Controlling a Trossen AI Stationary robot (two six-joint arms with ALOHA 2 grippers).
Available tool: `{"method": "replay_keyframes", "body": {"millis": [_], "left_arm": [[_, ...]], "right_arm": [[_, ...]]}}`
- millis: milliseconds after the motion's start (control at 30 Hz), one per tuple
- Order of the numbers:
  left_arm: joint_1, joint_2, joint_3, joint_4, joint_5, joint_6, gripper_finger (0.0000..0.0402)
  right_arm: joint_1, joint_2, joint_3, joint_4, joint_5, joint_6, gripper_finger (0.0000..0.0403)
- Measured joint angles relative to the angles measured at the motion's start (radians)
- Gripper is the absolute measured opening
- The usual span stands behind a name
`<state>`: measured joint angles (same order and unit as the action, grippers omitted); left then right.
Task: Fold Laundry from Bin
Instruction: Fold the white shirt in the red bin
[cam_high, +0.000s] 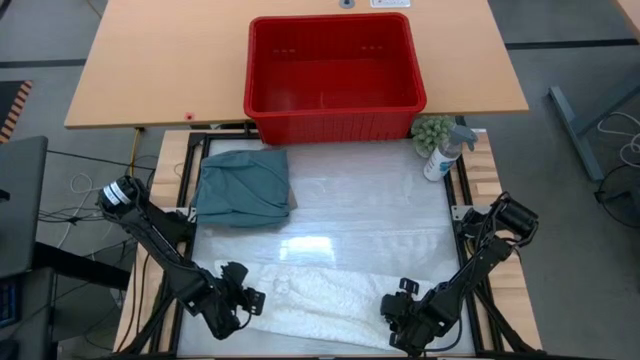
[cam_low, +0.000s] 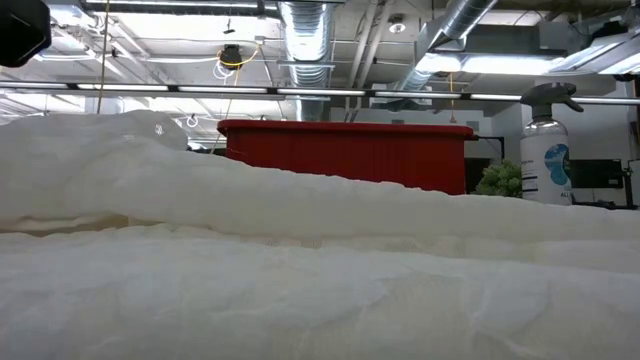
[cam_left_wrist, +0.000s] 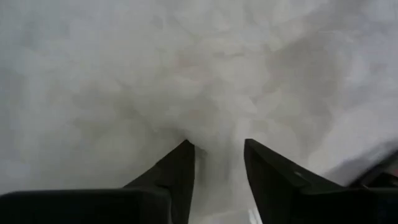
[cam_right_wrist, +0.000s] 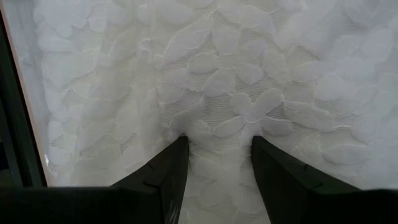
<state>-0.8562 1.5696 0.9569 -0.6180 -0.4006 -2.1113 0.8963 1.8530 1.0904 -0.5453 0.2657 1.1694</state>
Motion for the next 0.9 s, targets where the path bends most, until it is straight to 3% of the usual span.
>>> {"method": "replay_keyframes", "body": {"millis": [300,667,900], "left_arm": [[-0.002,0.0,0.002,0.059,0.042,0.045,0.0008],[-0.015,0.0,0.118,-0.15,0.089,0.03,0.0002],[-0.027,0.001,0.122,-0.156,0.142,0.023,0.0002]], "right_arm": [[0.0,0.0,0.0,0.0,0.001,0.0,0.0203],[0.006,0.0,0.0,-0.001,0.009,-0.001,0.0203],[0.006,0.0,0.0,-0.002,0.011,-0.003,0.0203]]}}
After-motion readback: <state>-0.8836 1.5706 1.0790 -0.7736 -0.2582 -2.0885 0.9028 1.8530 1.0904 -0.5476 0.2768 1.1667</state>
